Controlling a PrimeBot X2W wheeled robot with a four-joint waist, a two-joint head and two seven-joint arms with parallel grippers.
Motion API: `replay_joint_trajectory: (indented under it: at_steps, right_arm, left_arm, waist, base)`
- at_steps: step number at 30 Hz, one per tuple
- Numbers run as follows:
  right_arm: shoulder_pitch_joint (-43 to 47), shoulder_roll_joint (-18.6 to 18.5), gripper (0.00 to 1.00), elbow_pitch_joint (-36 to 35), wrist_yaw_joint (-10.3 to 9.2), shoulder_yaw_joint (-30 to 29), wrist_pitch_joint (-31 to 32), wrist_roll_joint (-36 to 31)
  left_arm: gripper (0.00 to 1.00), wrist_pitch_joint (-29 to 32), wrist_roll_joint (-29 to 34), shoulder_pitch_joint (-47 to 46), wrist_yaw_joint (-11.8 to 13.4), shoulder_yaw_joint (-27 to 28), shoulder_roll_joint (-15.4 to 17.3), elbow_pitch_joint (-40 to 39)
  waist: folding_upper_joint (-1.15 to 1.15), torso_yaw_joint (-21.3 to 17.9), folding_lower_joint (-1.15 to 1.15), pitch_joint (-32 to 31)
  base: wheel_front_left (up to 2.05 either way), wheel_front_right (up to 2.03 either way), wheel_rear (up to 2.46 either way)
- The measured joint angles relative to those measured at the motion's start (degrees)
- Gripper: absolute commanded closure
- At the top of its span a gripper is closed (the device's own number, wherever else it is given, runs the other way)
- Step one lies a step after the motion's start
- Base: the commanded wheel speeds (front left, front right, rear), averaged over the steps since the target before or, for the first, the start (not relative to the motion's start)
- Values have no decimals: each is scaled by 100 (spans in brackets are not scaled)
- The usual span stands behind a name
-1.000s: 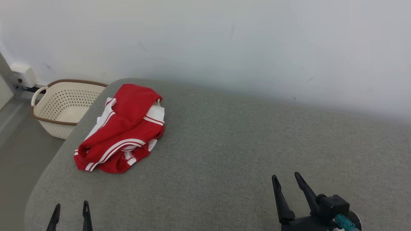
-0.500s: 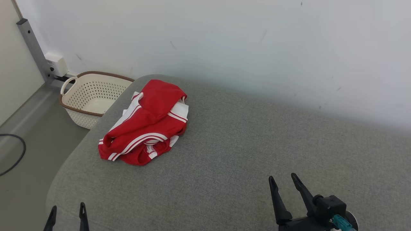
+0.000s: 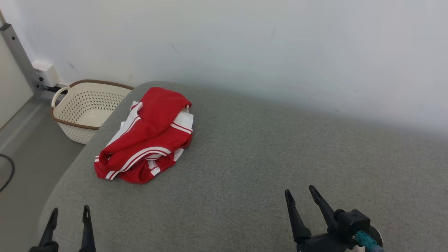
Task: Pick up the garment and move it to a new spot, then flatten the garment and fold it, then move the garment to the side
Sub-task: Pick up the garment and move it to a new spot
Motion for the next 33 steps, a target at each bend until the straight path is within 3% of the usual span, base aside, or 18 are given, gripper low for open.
replay_joint_trajectory:
  at_steps: [15, 19, 33]
  right_arm:
    - [-362, -56, 0, -34, 0, 288, 49, 34]
    - [-454, -144, 0, -105, 0, 233, 57, -4]
    - [-689, -200, 0, -272, 0, 152, 88, -60]
  left_arm:
    - [0, 68, -265, -1193, -323, 247, 563, 268]
    - [0, 143, -270, -1569, -480, 269, 842, 512]
    - [0, 291, -532, -2603, -845, 380, 1313, 1456]
  waist:
    - [0, -839, 0, 215]
    - [0, -1212, 0, 363]
    - [0, -2067, 1, 954]
  base:
    - [0, 0, 0]
    - [0, 0, 0]
    - [0, 0, 0]
